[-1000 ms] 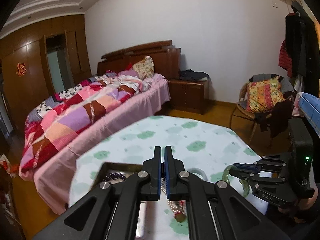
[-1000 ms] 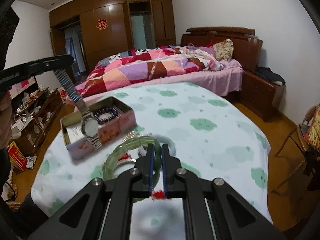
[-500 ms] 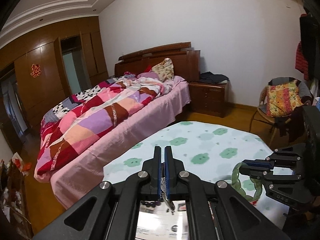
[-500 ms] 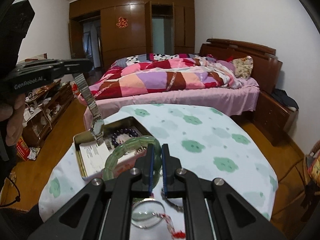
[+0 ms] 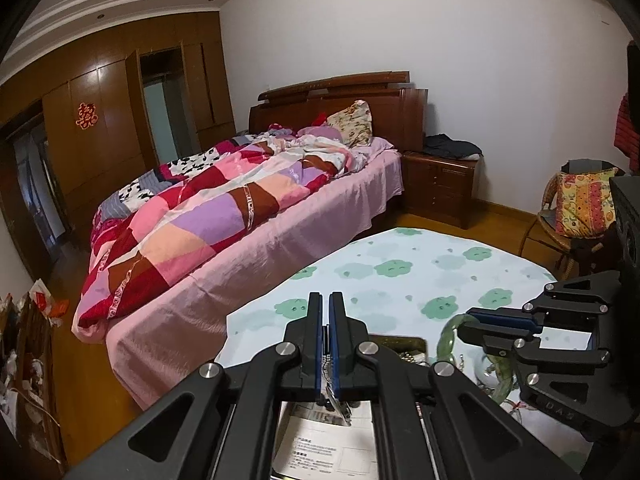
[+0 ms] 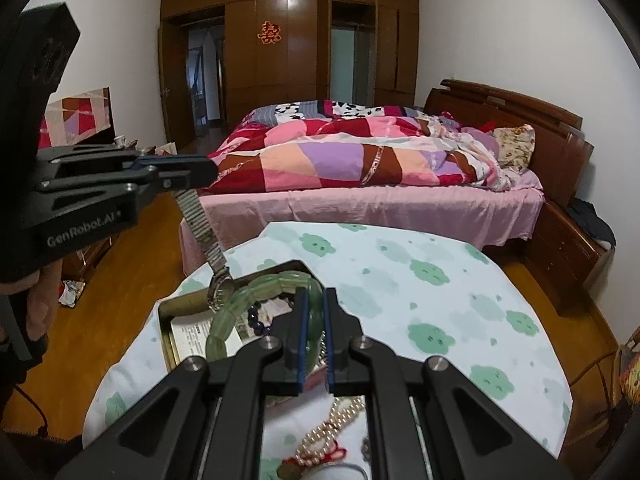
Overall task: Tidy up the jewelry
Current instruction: 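Lift the bangle and watch and carry both grippers over the tin box, then lower the watch and green bangle into the tin and open both grippers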
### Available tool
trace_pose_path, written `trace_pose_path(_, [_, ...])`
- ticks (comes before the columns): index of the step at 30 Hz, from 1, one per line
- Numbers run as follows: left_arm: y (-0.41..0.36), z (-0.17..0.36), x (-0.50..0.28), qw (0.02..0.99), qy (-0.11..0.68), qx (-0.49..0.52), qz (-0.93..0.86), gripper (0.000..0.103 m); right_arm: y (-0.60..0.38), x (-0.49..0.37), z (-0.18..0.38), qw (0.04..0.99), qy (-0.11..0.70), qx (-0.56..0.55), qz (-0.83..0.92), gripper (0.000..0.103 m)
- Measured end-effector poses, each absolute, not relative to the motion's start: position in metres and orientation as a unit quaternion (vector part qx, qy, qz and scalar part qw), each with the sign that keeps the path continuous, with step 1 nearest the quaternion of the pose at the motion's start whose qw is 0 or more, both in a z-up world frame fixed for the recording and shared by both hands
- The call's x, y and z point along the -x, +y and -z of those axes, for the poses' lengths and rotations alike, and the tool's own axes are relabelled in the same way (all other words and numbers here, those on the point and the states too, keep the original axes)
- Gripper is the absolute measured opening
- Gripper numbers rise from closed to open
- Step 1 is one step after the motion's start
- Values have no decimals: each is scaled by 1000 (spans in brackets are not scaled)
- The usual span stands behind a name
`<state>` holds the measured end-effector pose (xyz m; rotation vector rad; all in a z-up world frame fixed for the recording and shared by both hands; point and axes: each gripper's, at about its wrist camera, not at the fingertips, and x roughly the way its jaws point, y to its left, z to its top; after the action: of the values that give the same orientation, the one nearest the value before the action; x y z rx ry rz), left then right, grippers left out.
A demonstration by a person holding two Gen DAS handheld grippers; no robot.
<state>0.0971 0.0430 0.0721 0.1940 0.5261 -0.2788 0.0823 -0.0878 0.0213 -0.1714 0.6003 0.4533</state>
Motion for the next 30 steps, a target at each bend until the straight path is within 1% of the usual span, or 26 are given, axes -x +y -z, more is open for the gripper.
trace_pose_path(13, [53,-37,-124,945,291,-86,124,2,-59,-110,13,917,324,96,-213,9])
trace_pose_path(23, [49,-11,-132,935,317,-91,127,2,-55,-120,43,906,360,99,-200,9])
trace_pose_path(30, [48,8,-139,929,336,-93,122,2,-56,-121,51,902,371,104,-194,9])
